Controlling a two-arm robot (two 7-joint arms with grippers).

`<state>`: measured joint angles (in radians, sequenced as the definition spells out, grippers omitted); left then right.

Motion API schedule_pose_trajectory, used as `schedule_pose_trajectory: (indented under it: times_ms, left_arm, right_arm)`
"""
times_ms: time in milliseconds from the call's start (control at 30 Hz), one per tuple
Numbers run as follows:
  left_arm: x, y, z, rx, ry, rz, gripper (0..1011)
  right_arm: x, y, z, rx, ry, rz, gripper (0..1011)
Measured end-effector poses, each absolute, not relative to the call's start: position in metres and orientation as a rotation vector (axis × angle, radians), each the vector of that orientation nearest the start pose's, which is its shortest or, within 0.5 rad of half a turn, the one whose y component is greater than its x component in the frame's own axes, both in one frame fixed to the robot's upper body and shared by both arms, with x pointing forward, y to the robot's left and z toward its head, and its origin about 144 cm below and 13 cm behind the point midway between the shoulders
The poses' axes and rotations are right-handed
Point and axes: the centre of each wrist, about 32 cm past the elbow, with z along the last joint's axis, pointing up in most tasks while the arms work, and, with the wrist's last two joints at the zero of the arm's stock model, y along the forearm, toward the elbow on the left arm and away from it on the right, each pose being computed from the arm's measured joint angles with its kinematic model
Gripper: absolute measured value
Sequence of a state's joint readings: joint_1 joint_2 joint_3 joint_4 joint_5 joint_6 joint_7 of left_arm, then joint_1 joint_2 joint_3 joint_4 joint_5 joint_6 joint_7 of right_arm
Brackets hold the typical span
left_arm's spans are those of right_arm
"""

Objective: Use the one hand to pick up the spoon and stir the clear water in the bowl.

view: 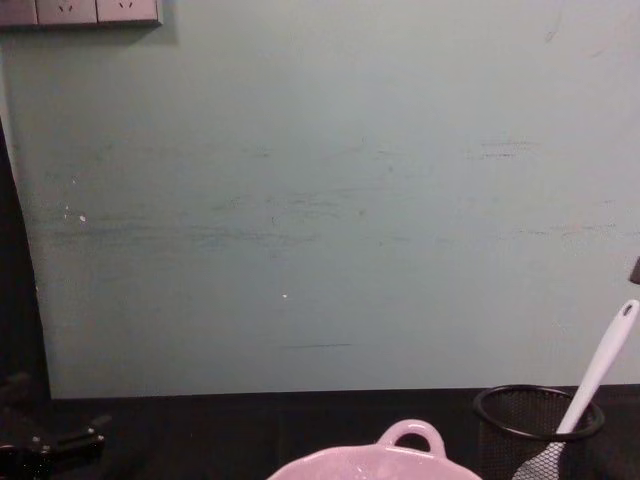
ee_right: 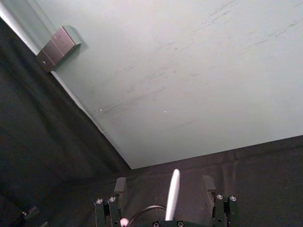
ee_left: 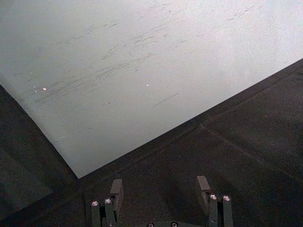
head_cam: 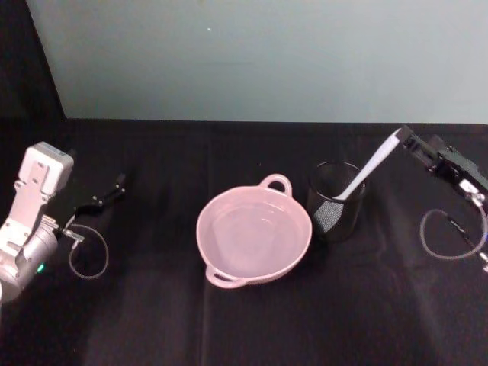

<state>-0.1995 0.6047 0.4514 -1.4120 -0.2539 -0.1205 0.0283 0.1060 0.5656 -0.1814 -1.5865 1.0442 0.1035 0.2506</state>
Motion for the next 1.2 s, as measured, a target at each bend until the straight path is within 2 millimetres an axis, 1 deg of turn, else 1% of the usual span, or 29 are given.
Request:
schedule_pose_trajectory:
  times_ms: [67,267,500,600,700,800,933,1200]
  left_arm:
    - [0.489,0.310,1.140,0.305,-0.285,1.248,1011]
    - [0.489,0.310,1.140,0.304,-0.285,1.248,1011]
    - [0.489,0.310,1.140,0.304,-0.285,1.248,1011]
    - [0.489,0.310,1.140,0.304,-0.285,1.248,1011]
    - [0.489,0.310,1.140,0.304,-0.285,1.248,1011]
    - [0.489,0.310,1.140,0.304,-0.285,1.248,1011]
    - [0.489,0.310,1.140,0.305,-0.285,1.248,1011]
    - [0.489,0.310,1.140,0.304,-0.285,1.248,1011]
  right_arm:
    - [0.474,-0.339,1.201,0.294,0.389,-1.121,1004]
    - [0.462,-0.348,1.205,0.200,0.355,-1.150,1004]
    - [0.452,-0.359,1.201,0.074,0.334,-1.182,1004]
    - [0.453,-0.362,1.200,0.010,0.309,-1.204,1004]
    - [0.458,-0.364,1.195,-0.046,0.280,-1.225,1004]
    - [0.464,-0.365,1.189,-0.063,0.268,-1.241,1004]
    - [0.482,-0.366,1.178,-0.089,0.224,-1.251,1004]
    - [0.510,-0.356,1.169,-0.101,0.114,-1.229,1004]
